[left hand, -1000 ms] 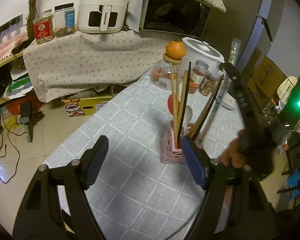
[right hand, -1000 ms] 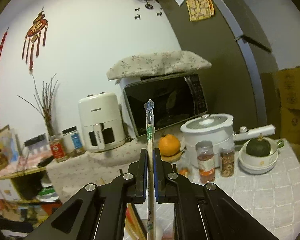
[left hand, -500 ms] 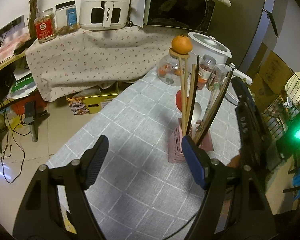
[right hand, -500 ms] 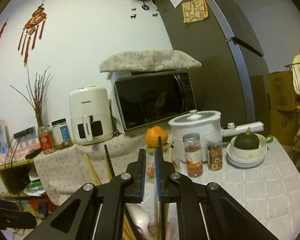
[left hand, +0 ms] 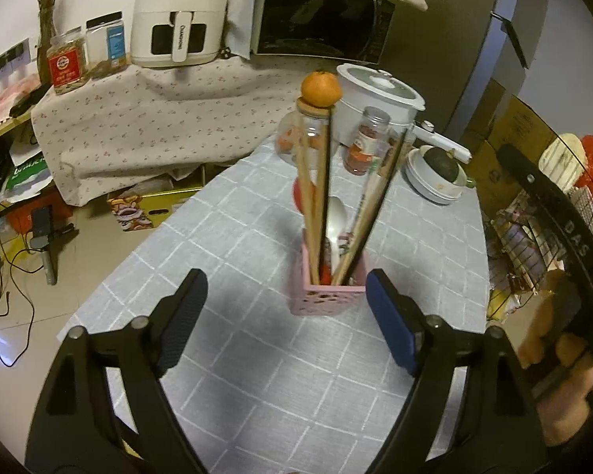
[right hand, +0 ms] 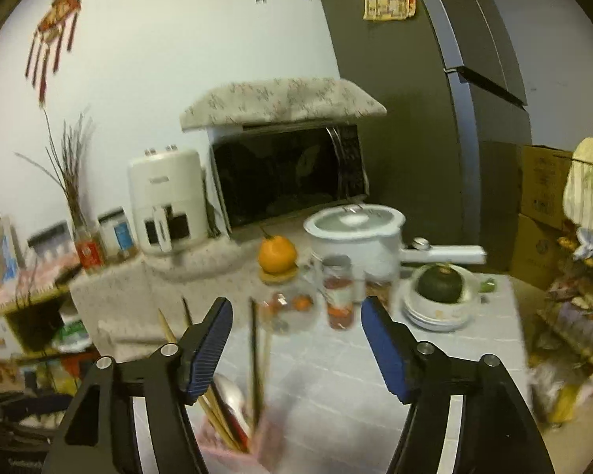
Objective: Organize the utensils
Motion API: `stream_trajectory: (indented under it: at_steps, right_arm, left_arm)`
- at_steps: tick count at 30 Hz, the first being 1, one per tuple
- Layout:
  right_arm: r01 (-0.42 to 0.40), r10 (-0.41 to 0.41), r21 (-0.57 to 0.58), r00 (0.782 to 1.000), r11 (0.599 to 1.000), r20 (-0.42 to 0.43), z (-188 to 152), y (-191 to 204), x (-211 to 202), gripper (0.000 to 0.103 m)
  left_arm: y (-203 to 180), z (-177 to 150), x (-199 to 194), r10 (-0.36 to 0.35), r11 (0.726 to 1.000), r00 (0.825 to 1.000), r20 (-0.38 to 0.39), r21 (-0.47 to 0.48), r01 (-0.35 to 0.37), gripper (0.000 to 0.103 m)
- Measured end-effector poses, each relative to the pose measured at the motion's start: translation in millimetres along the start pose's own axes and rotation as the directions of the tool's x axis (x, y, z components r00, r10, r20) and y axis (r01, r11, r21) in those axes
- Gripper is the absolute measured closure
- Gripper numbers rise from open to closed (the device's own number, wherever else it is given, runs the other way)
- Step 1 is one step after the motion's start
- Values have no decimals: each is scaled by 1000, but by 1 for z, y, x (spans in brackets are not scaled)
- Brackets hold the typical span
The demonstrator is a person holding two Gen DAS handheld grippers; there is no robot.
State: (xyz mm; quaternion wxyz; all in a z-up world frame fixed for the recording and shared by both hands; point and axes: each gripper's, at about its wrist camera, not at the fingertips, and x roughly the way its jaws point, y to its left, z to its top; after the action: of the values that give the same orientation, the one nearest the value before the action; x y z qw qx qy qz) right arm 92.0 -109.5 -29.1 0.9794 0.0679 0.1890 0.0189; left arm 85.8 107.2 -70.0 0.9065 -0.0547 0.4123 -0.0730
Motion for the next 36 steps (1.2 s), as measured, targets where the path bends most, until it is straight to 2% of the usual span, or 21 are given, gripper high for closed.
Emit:
stream_trajectory:
  at_steps: [3, 6, 8, 10, 11, 14, 18, 23, 28, 36]
  right_arm:
    - [19, -20, -17, 997, 1000, -72, 2, -10, -13, 22]
    - [28, -33, -37, 991, 999, -130, 3, -18, -27, 13]
    - [41, -48, -43, 987, 998, -154, 3, -24, -38, 4]
    - [57, -66, -54, 981, 997, -182, 3, -29, -47, 0]
    - [72, -84, -67, 977, 995, -195, 4, -32, -51, 0]
    - [121, -149, -124, 958, 985, -245, 4, -38, -60, 0]
    - [157, -197, -164, 944, 974, -266, 1, -49, -73, 0]
    - [170, -218, -186, 935, 968, -281, 2, -60, -76, 0]
    - [141, -197, -184, 923, 973, -332, -1, -65, -68, 0]
    - [121, -189, -195, 905, 973, -381, -13, -65, -58, 0]
  left_arm:
    - [-6, -5, -4, 23, 1000, 1000, -4, 0, -23, 16]
    - [-15, -7, -8, 78, 997, 997, -20, 16, -78, 11]
    - [-21, -9, -12, 86, 995, 996, -22, 49, -84, 5]
    - [-28, -12, -19, 122, 990, 992, -6, 74, -122, 5]
    - [-31, -14, -22, 138, 987, 990, -2, 80, -137, 5]
    - [-41, -16, -28, 127, 989, 992, -14, 83, -125, 5]
    - [-55, -21, -42, 138, 989, 990, 11, 49, -138, 5]
    - [-72, -25, -51, 176, 982, 982, 73, 51, -180, 5]
    - [-86, -23, -50, 204, 974, 972, 117, 78, -214, 5]
    - [-96, -25, -42, 175, 978, 980, 92, 97, -184, 5]
